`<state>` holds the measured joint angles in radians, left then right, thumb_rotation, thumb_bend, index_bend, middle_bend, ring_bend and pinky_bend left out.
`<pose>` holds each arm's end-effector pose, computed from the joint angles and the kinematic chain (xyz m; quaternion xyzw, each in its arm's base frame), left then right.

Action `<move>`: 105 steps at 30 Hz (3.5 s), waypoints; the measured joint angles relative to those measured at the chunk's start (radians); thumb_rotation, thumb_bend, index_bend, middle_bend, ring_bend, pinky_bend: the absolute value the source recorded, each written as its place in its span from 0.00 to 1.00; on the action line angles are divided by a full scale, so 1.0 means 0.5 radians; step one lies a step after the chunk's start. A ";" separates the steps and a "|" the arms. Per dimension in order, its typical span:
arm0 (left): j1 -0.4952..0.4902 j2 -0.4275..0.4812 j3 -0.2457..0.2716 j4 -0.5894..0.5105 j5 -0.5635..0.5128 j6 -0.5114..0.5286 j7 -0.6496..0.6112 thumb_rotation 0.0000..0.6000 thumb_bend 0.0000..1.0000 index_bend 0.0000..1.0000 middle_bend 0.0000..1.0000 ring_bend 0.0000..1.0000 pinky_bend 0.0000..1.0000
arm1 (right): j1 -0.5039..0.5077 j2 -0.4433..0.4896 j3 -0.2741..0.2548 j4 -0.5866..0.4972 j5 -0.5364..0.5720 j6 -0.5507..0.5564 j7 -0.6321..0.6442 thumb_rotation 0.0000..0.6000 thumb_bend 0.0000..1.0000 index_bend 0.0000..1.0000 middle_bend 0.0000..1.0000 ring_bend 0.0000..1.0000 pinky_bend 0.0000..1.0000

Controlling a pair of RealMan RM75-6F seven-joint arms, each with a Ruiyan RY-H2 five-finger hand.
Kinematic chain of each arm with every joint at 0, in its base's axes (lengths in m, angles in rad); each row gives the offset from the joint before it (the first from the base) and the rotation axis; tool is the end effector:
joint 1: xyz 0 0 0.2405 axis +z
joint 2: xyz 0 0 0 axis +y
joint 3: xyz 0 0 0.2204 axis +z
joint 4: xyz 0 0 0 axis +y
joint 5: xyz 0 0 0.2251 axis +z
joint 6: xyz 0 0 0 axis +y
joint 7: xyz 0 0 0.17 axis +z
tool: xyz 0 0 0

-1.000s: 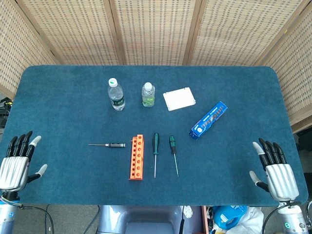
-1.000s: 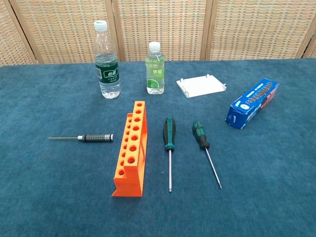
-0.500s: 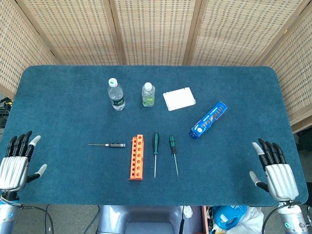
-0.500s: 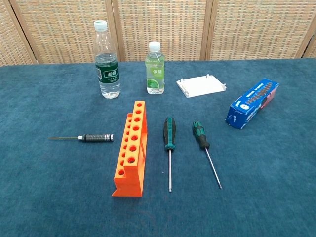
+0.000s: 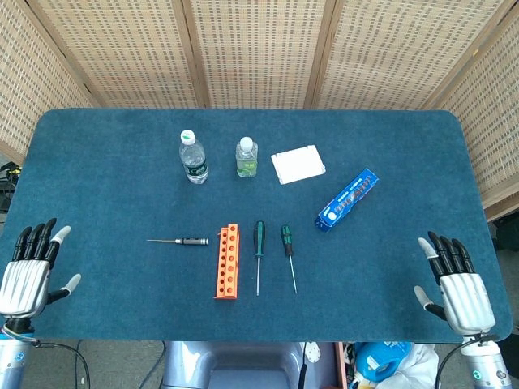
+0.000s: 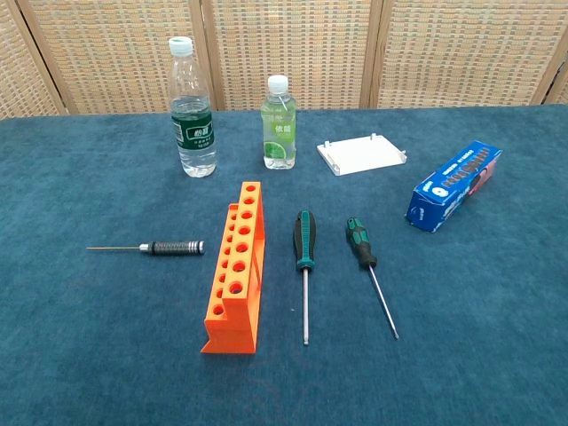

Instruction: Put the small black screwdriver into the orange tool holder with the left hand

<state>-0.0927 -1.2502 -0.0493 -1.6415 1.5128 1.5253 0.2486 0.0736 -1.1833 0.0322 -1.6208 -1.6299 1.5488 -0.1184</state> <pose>-0.2557 0.2054 0.0950 -0.6094 -0.3467 -0.3776 0.6049 -0.2545 -0.1962 0.1097 0.6273 -0.3343 0.4109 0.5709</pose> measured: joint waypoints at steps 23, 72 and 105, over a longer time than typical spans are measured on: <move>-0.332 -0.092 -0.222 -0.199 -0.255 -0.397 0.296 1.00 0.14 0.26 0.00 0.00 0.00 | -0.008 0.024 0.015 -0.017 0.016 0.017 0.057 1.00 0.28 0.00 0.00 0.00 0.00; -1.179 -1.034 -0.432 0.222 -1.439 -0.718 1.198 1.00 0.26 0.45 0.00 0.00 0.00 | -0.010 0.078 0.041 0.007 0.101 -0.013 0.235 1.00 0.28 0.00 0.00 0.00 0.00; -1.363 -1.211 -0.412 0.472 -1.590 -0.755 1.252 1.00 0.29 0.48 0.01 0.00 0.00 | -0.010 0.094 0.047 0.032 0.128 -0.030 0.318 1.00 0.28 0.00 0.00 0.00 0.00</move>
<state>-0.7743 -1.8558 -0.2553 -1.4054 0.7177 1.1478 0.8748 0.0686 -1.1362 0.0557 -1.6050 -1.5661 1.5339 0.0405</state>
